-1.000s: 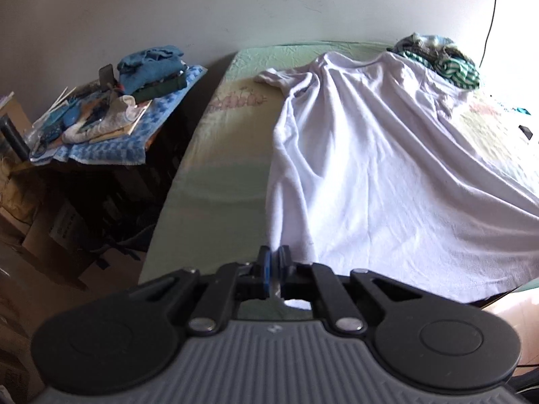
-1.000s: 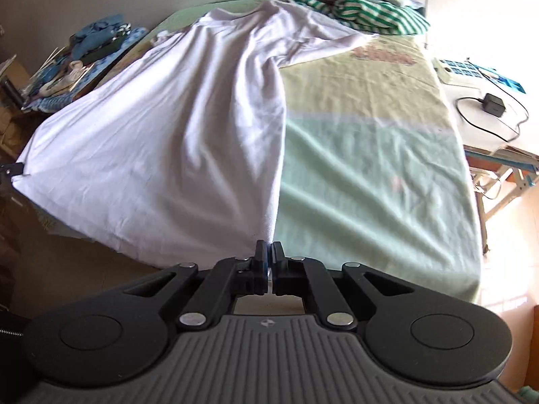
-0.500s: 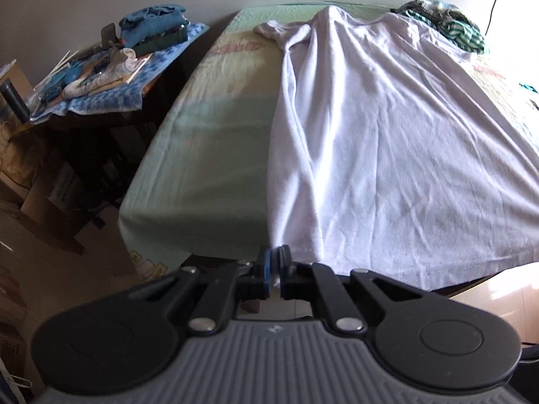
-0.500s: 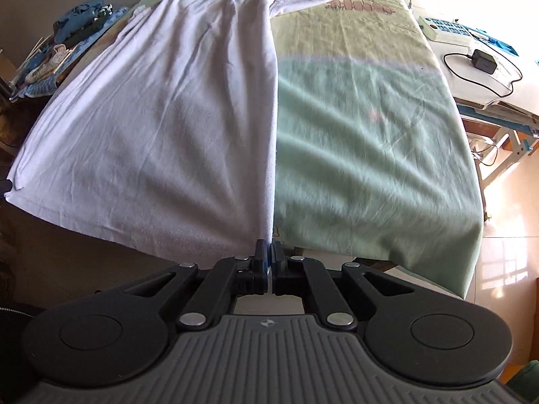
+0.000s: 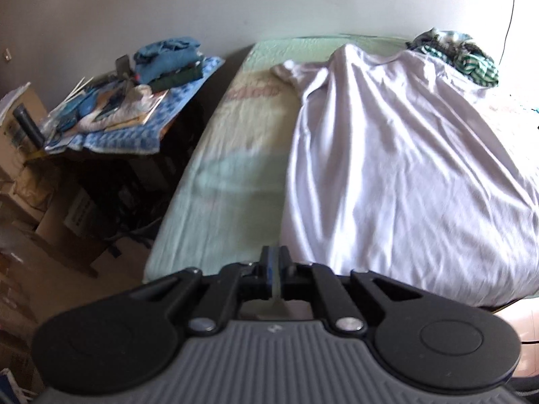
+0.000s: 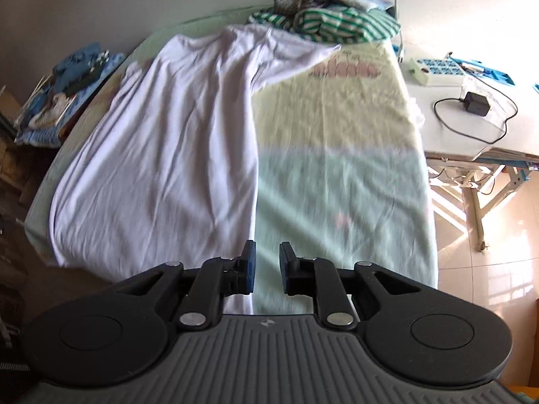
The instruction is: Fold clothes
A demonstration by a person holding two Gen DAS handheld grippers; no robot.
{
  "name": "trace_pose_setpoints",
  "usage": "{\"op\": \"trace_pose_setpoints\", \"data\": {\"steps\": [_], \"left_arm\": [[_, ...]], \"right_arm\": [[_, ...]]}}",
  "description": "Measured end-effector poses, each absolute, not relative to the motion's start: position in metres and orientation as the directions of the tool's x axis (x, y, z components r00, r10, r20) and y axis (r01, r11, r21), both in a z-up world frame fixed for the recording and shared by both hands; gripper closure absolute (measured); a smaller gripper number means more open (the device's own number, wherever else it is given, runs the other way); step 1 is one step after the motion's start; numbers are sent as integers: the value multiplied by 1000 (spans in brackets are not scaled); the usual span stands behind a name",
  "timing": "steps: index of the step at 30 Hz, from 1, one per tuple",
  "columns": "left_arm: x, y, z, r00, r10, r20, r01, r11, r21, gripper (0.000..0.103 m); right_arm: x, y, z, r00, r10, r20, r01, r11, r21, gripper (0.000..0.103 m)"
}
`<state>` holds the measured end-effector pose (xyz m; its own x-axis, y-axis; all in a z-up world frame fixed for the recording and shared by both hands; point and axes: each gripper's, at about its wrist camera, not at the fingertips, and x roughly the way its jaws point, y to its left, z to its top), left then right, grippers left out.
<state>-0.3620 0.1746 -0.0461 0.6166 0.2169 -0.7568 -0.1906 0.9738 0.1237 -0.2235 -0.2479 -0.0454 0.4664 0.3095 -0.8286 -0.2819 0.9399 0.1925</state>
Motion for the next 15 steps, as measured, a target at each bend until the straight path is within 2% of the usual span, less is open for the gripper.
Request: {"op": "trace_pose_setpoints", "data": {"steps": [5,11,15], "left_arm": [[-284,146,-64,645,161,-747,-121,987,108,91],[-226,138,-100,633,138,-762,-53,989,134,91],[-205,149,-117,620,128,-774,-3,987,160,91]], "right_arm": [[-142,-224,-37,568,266,-779,-203,962,180,72],[-36,-183,-77,599,233,-766,-73,969,238,73],[16,-155,-113,587,159,-794,14,979,206,73]]}}
